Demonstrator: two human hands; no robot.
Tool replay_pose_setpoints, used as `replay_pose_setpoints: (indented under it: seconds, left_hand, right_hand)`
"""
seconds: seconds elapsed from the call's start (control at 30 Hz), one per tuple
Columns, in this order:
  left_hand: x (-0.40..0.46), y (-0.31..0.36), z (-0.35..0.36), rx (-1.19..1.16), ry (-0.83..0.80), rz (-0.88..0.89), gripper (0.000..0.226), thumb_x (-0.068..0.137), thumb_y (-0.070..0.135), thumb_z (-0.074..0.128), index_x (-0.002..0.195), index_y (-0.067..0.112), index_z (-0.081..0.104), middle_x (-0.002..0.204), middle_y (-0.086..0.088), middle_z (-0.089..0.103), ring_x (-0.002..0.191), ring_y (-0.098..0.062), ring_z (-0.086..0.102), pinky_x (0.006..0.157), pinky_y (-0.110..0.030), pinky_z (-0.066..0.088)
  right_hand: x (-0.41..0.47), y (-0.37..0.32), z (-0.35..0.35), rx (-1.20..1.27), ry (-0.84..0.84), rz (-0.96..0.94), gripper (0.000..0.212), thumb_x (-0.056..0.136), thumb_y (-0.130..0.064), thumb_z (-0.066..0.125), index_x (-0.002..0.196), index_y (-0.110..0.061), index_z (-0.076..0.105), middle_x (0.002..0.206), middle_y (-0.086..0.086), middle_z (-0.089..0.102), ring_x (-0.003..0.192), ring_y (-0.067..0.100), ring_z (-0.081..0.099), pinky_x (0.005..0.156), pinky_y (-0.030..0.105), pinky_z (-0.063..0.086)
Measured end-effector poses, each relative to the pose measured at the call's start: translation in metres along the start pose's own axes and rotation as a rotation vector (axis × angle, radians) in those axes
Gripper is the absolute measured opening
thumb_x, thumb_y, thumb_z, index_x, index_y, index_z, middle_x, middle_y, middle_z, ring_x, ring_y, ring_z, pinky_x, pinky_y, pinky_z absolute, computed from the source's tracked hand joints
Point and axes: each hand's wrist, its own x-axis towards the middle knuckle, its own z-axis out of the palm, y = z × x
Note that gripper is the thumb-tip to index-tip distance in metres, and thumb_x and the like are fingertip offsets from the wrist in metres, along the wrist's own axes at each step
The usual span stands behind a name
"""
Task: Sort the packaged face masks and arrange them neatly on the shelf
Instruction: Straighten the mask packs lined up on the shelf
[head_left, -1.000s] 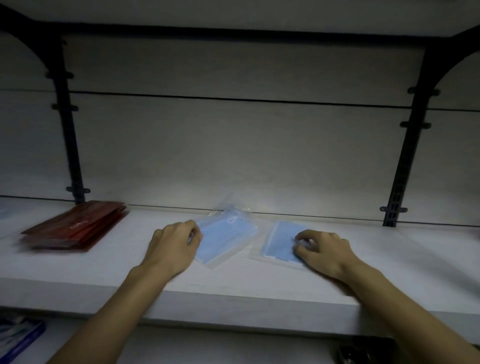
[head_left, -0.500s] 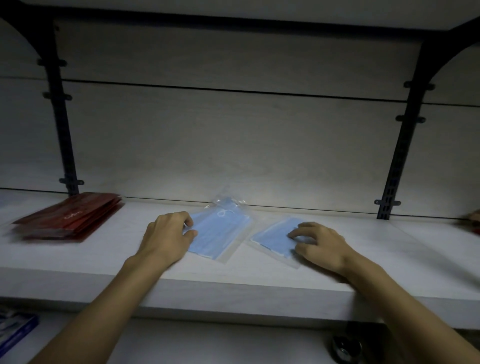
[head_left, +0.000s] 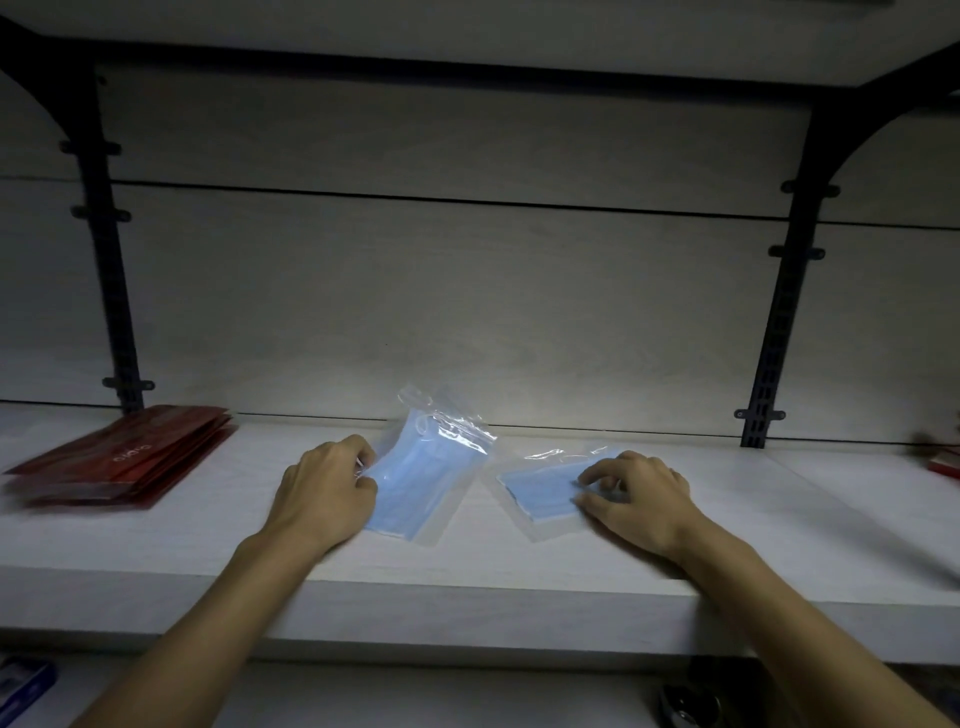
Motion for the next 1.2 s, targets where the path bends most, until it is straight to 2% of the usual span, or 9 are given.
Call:
replay_pose_setpoints:
  seconds: [0.23, 0.33, 0.47, 0.6, 0.7, 0.87, 1.0, 1.1, 1.2]
  left_hand:
    - [-0.002, 0.001, -0.004, -0.078, 0.037, -0.030, 0.018, 0.080, 0.009, 0.051, 0.094, 0.021, 0.050, 0.092, -0.002, 0.064, 0.085, -0.029, 0.057, 0.071, -0.036, 0.048]
    - [-0.002, 0.003, -0.004, -0.096, 0.048, -0.014, 0.025, 0.081, 0.009, 0.054, 0.104, 0.019, 0.051, 0.099, -0.001, 0.064, 0.090, -0.028, 0.057, 0.075, -0.035, 0.046]
    - [-0.001, 0.004, -0.003, -0.065, 0.043, -0.012, 0.049, 0.084, 0.011, 0.057, 0.132, 0.016, 0.049, 0.117, -0.003, 0.063, 0.105, -0.026, 0.057, 0.085, -0.032, 0.044]
    - [-0.001, 0.004, -0.003, -0.057, 0.018, -0.035, 0.027, 0.078, 0.014, 0.056, 0.104, 0.021, 0.064, 0.095, 0.000, 0.066, 0.089, -0.025, 0.058, 0.071, -0.030, 0.046]
    - [-0.001, 0.003, -0.003, -0.102, 0.009, -0.054, 0.017, 0.077, 0.017, 0.058, 0.092, 0.026, 0.060, 0.091, 0.004, 0.064, 0.086, -0.024, 0.058, 0.068, -0.029, 0.044]
    - [-0.002, 0.002, -0.004, -0.149, 0.008, -0.027, 0.010, 0.080, 0.017, 0.058, 0.088, 0.024, 0.058, 0.086, 0.006, 0.060, 0.081, -0.020, 0.056, 0.062, -0.028, 0.039]
    - [-0.001, 0.001, -0.003, -0.162, 0.039, -0.023, 0.012, 0.080, 0.013, 0.057, 0.088, 0.022, 0.059, 0.090, 0.003, 0.063, 0.086, -0.024, 0.055, 0.070, -0.030, 0.042]
    - [-0.002, -0.001, -0.002, -0.185, 0.070, -0.017, 0.011, 0.083, 0.014, 0.058, 0.088, 0.023, 0.057, 0.090, 0.004, 0.062, 0.086, -0.023, 0.054, 0.070, -0.029, 0.039]
    - [-0.001, -0.001, -0.004, -0.220, 0.095, -0.015, 0.010, 0.084, 0.015, 0.062, 0.089, 0.023, 0.056, 0.087, 0.006, 0.060, 0.083, -0.020, 0.053, 0.069, -0.026, 0.036]
  right_hand:
    - [-0.002, -0.002, 0.000, -0.055, 0.020, 0.017, 0.035, 0.092, -0.025, 0.049, 0.123, -0.038, 0.058, 0.139, -0.012, 0.050, 0.132, 0.021, 0.039, 0.114, 0.054, 0.017]
    - [-0.002, 0.001, -0.003, -0.179, 0.061, 0.209, 0.048, 0.091, -0.054, 0.048, 0.130, -0.026, 0.055, 0.139, 0.005, 0.048, 0.129, 0.028, 0.039, 0.110, 0.048, 0.026]
    - [-0.003, 0.000, -0.005, -0.268, 0.028, 0.355, 0.076, 0.078, -0.082, 0.040, 0.107, -0.016, 0.064, 0.123, 0.009, 0.054, 0.118, 0.030, 0.043, 0.100, 0.045, 0.035]
    - [0.001, -0.001, -0.001, -0.213, 0.031, 0.306, 0.055, 0.083, -0.069, 0.051, 0.104, -0.020, 0.065, 0.122, 0.007, 0.056, 0.117, 0.029, 0.044, 0.101, 0.045, 0.035]
    - [0.001, -0.001, -0.003, -0.139, 0.051, 0.259, 0.038, 0.090, -0.046, 0.054, 0.125, -0.031, 0.056, 0.129, 0.003, 0.056, 0.124, 0.029, 0.043, 0.107, 0.049, 0.029]
    - [0.000, 0.001, -0.004, 0.030, 0.146, 0.196, 0.047, 0.090, -0.009, 0.047, 0.132, -0.032, 0.047, 0.101, -0.005, 0.070, 0.109, 0.023, 0.058, 0.107, 0.051, 0.029]
    - [0.001, 0.003, -0.003, 0.099, 0.178, 0.243, 0.053, 0.088, -0.002, 0.050, 0.140, -0.013, 0.043, 0.102, 0.002, 0.069, 0.112, 0.030, 0.056, 0.100, 0.046, 0.037]
    - [0.006, 0.008, -0.003, 0.128, 0.202, 0.257, 0.034, 0.089, -0.006, 0.053, 0.121, -0.013, 0.063, 0.109, 0.009, 0.069, 0.105, 0.032, 0.058, 0.095, 0.044, 0.046]
    - [0.007, 0.006, -0.006, 0.216, 0.263, 0.259, 0.015, 0.088, -0.008, 0.058, 0.090, -0.021, 0.066, 0.094, 0.007, 0.068, 0.090, 0.029, 0.058, 0.084, 0.040, 0.049]
